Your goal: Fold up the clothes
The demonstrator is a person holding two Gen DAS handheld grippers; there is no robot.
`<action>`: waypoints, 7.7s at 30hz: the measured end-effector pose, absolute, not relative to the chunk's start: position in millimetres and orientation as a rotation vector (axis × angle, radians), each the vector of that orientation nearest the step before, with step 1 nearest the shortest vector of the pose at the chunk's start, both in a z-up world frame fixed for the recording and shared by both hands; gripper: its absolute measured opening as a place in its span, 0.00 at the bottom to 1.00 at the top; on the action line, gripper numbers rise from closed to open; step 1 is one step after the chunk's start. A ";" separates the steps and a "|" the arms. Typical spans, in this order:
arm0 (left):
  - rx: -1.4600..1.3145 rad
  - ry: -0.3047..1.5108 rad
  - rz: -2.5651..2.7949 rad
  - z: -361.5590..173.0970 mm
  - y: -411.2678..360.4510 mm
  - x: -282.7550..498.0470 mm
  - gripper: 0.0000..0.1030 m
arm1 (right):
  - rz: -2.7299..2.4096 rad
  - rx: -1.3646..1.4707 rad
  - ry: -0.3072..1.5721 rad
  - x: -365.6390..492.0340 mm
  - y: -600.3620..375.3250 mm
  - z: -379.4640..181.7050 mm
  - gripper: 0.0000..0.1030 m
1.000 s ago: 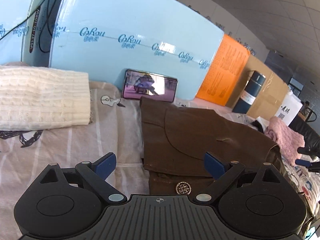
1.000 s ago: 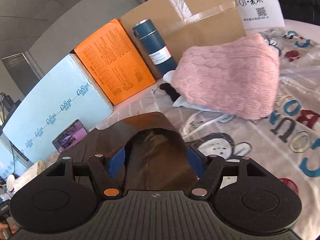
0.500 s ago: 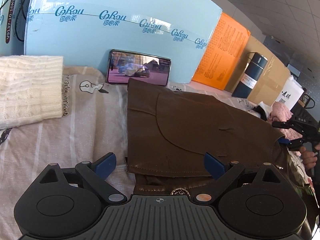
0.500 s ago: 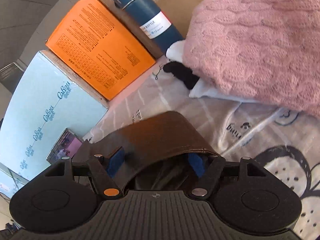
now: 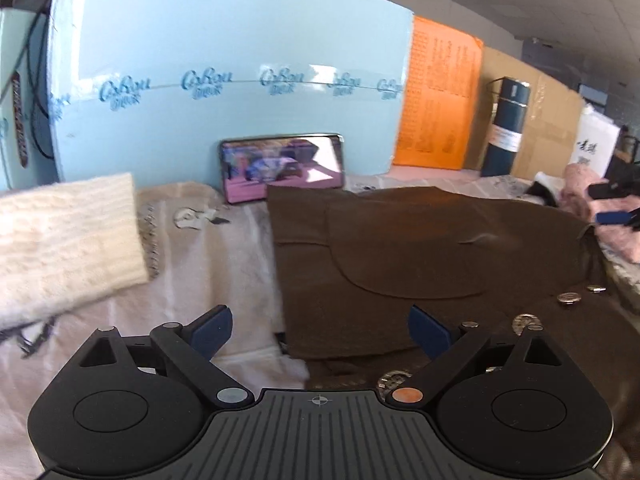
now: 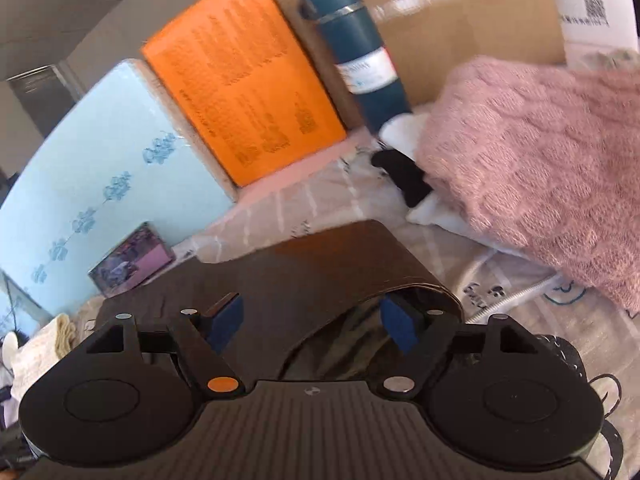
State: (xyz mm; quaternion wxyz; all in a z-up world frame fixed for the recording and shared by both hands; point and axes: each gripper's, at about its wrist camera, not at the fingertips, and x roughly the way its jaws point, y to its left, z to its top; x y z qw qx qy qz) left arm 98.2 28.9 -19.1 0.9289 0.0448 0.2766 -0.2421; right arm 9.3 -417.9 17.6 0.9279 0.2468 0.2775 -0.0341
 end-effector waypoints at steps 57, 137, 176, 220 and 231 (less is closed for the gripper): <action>0.597 0.332 -1.002 2.6 72.6 -109.6 0.98 | 0.327 -0.253 0.502 -198.8 -324.2 -7.2 1.00; 0.336 0.085 -0.797 30.3 47.1 -38.4 0.19 | 0.200 -0.475 0.287 -189.6 -325.2 26.3 0.05; -0.173 0.577 -0.878 -27.0 13.7 204.9 0.90 | 0.074 0.111 0.426 -33.6 -444.1 -14.7 0.70; -0.203 0.628 -0.570 -2.7 25.1 183.4 0.94 | -0.300 0.691 0.259 -124.5 -430.1 -12.2 0.98; -0.195 0.687 -0.603 -13.8 30.7 146.7 0.95 | -0.336 1.066 0.399 -148.3 -430.4 -17.8 1.00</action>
